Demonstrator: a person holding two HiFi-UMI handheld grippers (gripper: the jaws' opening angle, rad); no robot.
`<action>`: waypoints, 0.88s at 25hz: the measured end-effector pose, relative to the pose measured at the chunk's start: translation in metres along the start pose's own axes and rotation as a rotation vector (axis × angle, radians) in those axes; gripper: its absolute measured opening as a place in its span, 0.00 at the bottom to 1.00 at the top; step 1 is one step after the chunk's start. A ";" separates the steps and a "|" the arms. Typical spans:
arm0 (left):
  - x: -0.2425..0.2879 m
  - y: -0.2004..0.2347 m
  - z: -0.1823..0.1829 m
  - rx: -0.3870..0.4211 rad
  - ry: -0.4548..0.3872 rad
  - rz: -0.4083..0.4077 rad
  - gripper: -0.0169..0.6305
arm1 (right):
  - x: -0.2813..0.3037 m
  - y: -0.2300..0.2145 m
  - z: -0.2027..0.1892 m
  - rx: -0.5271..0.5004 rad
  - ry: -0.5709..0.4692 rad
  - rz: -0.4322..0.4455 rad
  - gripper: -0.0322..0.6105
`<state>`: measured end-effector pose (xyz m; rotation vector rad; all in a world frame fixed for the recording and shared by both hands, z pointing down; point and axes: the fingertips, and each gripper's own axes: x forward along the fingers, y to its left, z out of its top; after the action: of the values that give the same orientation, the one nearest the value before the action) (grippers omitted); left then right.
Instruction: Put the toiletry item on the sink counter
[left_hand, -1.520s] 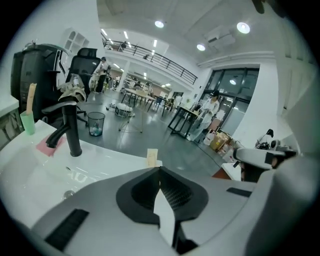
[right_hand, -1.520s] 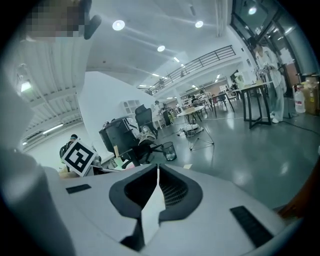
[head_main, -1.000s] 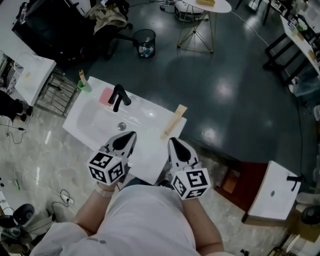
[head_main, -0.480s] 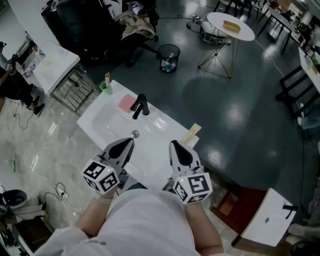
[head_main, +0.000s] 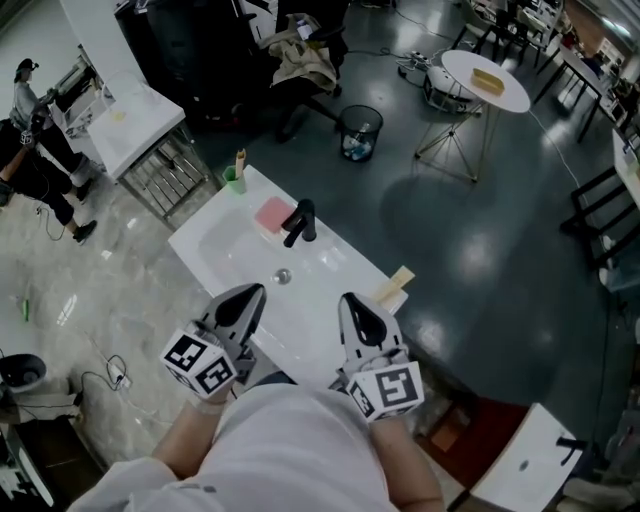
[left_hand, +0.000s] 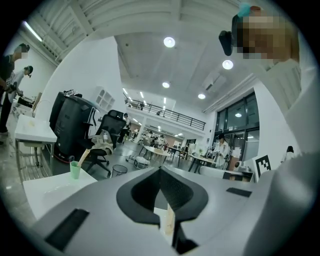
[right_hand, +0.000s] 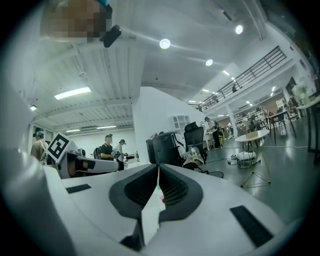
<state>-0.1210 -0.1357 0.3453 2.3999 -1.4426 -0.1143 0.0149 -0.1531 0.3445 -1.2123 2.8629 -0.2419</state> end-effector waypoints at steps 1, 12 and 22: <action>-0.001 -0.001 0.002 0.002 -0.005 0.000 0.05 | 0.000 0.002 0.001 -0.009 -0.005 0.006 0.09; -0.003 -0.001 -0.005 -0.011 0.007 0.003 0.05 | 0.002 0.008 -0.007 -0.009 0.015 0.023 0.09; 0.001 -0.005 -0.011 -0.017 0.038 -0.002 0.05 | -0.007 -0.002 -0.016 0.014 0.048 -0.018 0.09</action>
<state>-0.1137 -0.1316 0.3543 2.3764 -1.4166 -0.0805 0.0199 -0.1475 0.3605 -1.2472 2.8868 -0.2946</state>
